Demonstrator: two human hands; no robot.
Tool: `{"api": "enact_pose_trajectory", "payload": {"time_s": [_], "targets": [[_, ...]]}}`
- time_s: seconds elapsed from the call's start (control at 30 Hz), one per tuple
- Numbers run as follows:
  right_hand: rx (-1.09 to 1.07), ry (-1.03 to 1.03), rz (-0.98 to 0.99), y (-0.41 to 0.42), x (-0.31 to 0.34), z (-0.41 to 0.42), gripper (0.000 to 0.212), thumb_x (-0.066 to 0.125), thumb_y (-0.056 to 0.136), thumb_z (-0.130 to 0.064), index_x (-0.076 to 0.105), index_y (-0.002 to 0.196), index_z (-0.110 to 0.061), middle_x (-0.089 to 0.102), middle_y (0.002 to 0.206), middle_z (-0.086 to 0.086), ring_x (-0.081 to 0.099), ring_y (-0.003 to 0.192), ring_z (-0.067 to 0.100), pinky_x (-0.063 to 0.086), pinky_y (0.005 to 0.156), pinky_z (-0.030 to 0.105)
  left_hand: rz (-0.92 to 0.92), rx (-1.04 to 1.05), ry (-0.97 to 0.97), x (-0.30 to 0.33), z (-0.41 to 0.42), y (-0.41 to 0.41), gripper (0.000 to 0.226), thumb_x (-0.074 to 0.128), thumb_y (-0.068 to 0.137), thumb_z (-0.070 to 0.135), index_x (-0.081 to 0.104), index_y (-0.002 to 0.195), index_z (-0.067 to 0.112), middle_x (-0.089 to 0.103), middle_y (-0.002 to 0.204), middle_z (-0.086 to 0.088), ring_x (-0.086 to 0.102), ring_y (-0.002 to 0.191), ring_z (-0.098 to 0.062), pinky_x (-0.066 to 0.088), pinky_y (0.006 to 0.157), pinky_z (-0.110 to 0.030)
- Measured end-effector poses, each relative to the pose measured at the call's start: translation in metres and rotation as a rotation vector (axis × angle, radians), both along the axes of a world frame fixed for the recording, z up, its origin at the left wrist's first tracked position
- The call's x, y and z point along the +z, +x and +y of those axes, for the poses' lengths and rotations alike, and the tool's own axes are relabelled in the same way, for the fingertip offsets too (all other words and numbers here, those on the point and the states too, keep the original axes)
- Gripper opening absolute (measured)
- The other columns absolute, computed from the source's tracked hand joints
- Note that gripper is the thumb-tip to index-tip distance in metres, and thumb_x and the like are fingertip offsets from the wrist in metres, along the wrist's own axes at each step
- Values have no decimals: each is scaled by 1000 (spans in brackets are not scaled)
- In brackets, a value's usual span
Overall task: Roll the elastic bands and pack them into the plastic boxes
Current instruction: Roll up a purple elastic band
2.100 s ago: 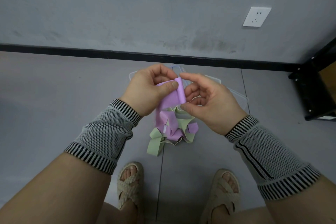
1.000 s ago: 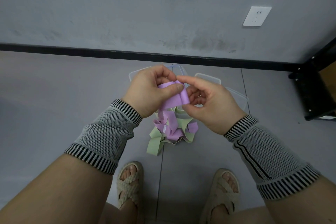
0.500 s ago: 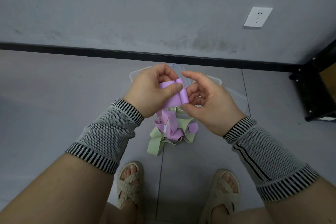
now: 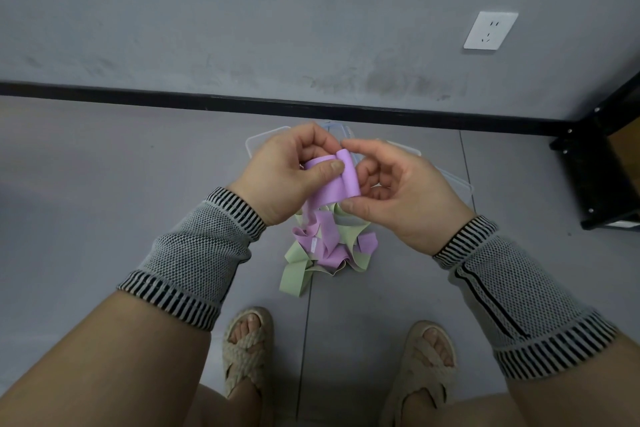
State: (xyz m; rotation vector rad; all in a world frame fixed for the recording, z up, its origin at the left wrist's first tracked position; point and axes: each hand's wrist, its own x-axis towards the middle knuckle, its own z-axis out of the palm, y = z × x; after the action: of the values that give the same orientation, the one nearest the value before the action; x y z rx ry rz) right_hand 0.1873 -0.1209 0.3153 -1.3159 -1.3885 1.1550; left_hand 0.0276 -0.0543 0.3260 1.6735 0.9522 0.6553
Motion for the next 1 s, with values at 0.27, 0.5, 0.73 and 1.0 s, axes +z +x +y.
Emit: {"api": "enact_pose_trajectory", "payload": {"time_s": [0.27,0.5,0.73,1.0], "targets": [[0,-23,-18,1,-4,0,55,83,64,2,55,100,-29,65,80,-4,62,70,10,55,71,28,150,53,20,-5,3,-3,18,73,80,20,56,83,24,66,74,-13,57,64,-15,47,64,-31],[-27,15,-138,1,-8,0,57,82,65,-2,53,100,-37,64,76,-4,61,67,12,55,70,27,149,62,86,2,1,-1,22,76,75,19,56,81,25,65,77,-24,53,60,-21,46,55,-30],[-48,86,-260,-3,-7,0,60,74,71,-1,54,111,-41,60,80,-4,60,73,16,55,74,30,53,121,64,-2,0,5,16,73,79,14,58,75,18,68,75,-19,58,65,-18,51,62,-33],[-36,37,-37,-3,-7,2,69,73,73,7,48,122,-35,59,85,-4,58,77,9,50,72,24,-25,85,-51,-3,5,-4,14,67,83,6,59,80,17,63,69,-1,57,70,-17,48,68,-27]]}}
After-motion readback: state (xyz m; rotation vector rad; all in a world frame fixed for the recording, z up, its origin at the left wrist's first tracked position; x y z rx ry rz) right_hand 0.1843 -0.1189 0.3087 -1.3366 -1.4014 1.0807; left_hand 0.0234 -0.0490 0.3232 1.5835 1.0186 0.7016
